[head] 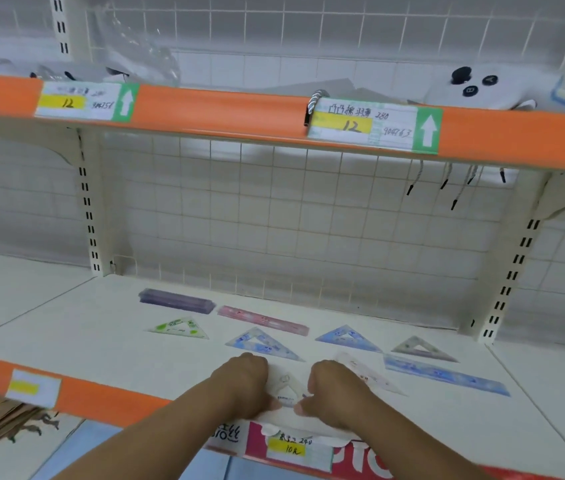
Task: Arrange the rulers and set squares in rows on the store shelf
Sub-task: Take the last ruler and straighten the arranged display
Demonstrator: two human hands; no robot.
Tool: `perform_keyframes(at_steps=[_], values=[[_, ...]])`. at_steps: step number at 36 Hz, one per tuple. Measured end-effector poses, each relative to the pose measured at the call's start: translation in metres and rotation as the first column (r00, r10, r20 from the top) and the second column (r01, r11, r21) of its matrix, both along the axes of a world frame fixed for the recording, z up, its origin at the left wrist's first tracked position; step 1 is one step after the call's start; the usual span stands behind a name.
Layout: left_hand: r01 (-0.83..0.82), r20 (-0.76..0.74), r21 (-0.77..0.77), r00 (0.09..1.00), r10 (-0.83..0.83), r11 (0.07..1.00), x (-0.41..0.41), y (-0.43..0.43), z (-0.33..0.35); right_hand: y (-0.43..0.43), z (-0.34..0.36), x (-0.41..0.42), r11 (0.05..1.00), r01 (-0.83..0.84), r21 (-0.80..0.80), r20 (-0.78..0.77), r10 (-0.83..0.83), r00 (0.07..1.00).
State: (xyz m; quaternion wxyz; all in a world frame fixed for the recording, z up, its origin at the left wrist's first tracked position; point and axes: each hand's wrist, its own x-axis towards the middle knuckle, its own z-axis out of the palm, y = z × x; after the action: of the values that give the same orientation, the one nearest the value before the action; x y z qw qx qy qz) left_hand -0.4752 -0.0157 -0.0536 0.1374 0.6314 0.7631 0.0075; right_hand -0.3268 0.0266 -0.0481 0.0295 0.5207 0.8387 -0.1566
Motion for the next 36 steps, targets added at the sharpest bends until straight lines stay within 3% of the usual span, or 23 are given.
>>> perform_keyframes(at_steps=[6, 11, 20, 24, 28, 36], values=[[0.066, 0.007, -0.041, 0.998, -0.065, 0.997, -0.006, 0.011, 0.0, -0.006, 0.003, -0.003, 0.997, 0.074, -0.008, -0.008, -0.074, 0.997], [0.112, 0.076, -0.029, 0.991, -0.11, 0.993, -0.005, 0.015, 0.009, -0.014, 0.006, 0.003, 0.992, 0.121, 0.041, -0.102, -0.116, 0.988], [0.089, 0.52, 0.01, 0.85, -0.081, 0.996, -0.003, 0.021, 0.013, -0.009, 0.014, 0.025, 0.981, 0.191, 0.026, -0.155, -0.185, 0.97], [0.04, 0.57, 0.016, 0.821, -0.042, 0.999, 0.007, 0.025, 0.015, -0.008, 0.02, 0.036, 0.98, 0.197, 0.01, -0.276, -0.186, 0.943], [0.008, 0.577, 0.033, 0.816, -0.025, 0.999, 0.02, 0.028, 0.016, -0.003, 0.02, 0.048, 0.992, 0.128, 0.003, -0.175, -0.126, 0.977], [-0.038, 0.592, 0.046, 0.806, 0.004, 0.998, 0.044, 0.029, 0.019, 0.004, 0.015, 0.069, 0.98, 0.084, 0.178, -0.146, -0.058, 0.988]])
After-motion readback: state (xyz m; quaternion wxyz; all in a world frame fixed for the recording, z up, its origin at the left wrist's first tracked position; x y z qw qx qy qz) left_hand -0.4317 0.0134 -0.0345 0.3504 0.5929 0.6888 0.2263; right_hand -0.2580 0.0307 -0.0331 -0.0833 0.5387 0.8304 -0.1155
